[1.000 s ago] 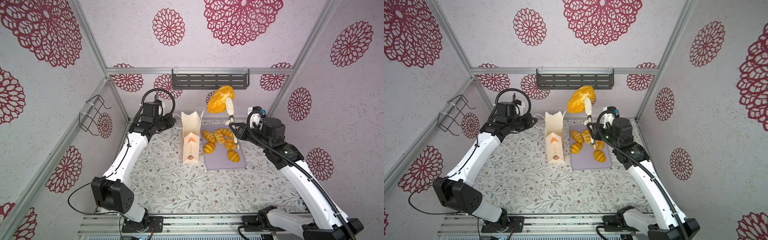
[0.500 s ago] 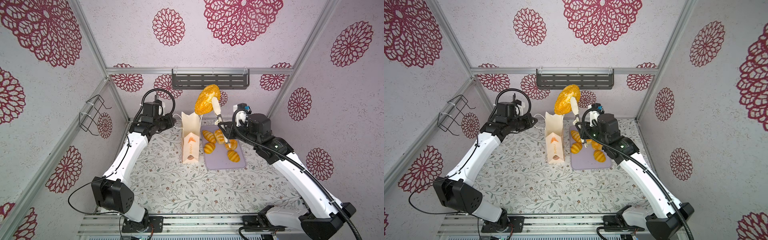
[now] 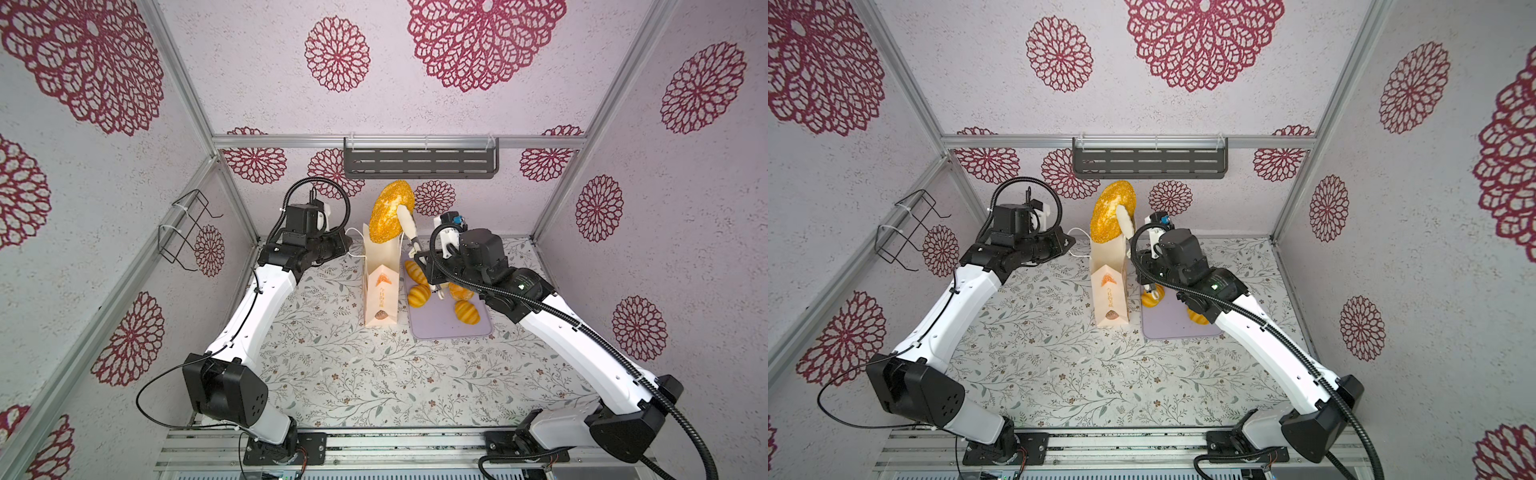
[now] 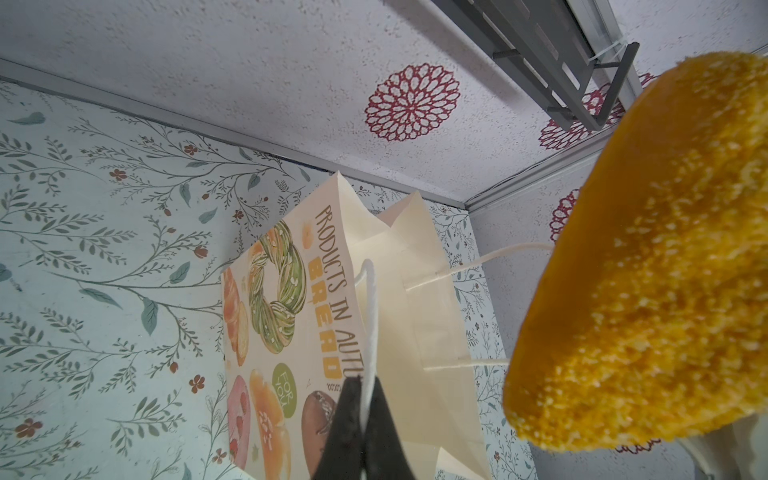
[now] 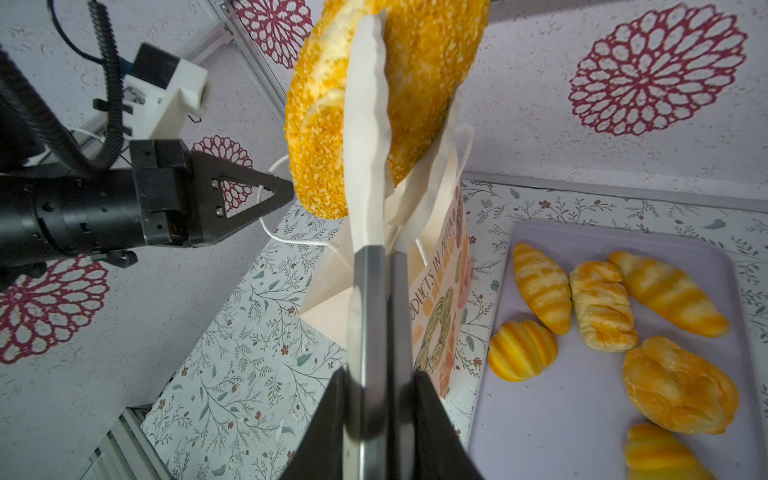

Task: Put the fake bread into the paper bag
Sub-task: 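Lower the loaf into the bag opening held by the left gripper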

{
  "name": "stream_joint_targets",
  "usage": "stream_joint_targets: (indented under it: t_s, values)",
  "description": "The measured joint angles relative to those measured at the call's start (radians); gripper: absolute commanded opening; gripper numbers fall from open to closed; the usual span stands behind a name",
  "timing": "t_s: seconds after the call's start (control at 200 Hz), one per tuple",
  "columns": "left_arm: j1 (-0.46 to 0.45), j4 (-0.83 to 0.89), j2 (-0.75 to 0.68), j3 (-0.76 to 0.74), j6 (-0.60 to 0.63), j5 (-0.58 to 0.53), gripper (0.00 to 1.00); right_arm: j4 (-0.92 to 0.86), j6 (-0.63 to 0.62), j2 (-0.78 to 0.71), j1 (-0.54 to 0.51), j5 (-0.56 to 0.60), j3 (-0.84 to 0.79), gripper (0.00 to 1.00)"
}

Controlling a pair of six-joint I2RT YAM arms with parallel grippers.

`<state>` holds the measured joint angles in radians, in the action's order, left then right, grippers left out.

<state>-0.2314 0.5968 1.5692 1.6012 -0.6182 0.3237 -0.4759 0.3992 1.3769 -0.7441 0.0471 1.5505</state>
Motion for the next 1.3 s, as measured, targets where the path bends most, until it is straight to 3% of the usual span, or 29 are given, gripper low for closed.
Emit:
stream_joint_targets:
  t_s: [0.711,1.296]
  values:
    - [0.0,0.002,0.0,0.0,0.0,0.0,0.0,-0.076,-0.085,0.045,-0.114,0.244,0.005,0.0]
    - [0.0,0.007,0.0,0.0,0.0,0.0,0.0,-0.107,-0.111,0.067,-0.14,0.322,-0.007,0.0]
